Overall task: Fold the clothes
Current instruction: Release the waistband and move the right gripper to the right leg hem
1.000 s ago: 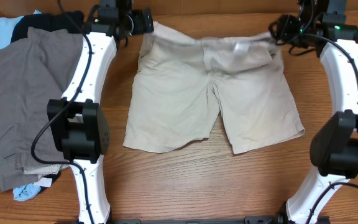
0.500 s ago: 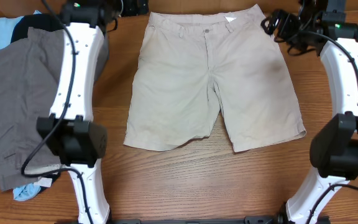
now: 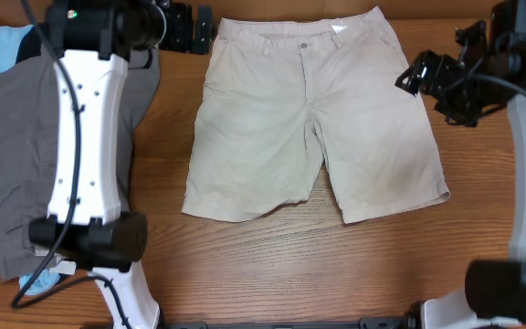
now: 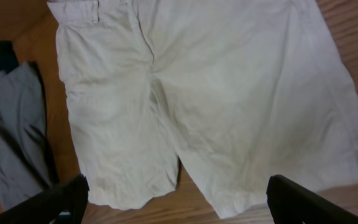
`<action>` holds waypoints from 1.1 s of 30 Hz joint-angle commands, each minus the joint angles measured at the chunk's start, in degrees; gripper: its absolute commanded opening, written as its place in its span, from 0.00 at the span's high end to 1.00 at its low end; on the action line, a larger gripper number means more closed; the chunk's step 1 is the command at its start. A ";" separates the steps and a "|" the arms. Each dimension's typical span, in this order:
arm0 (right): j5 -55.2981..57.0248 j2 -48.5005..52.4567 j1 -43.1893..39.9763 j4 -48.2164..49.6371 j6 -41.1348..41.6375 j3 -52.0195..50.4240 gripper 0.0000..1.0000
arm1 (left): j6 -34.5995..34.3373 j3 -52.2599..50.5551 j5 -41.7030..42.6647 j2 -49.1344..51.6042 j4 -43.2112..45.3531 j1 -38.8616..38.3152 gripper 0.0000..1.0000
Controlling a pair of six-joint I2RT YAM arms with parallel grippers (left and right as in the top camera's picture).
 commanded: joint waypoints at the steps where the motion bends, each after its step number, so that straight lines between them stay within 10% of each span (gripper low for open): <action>1: 3.43 -5.16 3.04 0.20 4.00 -3.48 0.05 | 2.51 1.16 -1.40 -4.00 -2.47 -0.39 0.00; 20: 5.27 -15.65 21.81 23.74 8.63 -40.65 0.05 | 2.58 1.05 -6.14 2.05 -9.90 -0.76 0.00; 33: 8.57 -14.19 20.02 25.33 11.04 -50.12 0.01 | 6.71 1.05 -5.86 11.43 -9.55 -2.21 0.00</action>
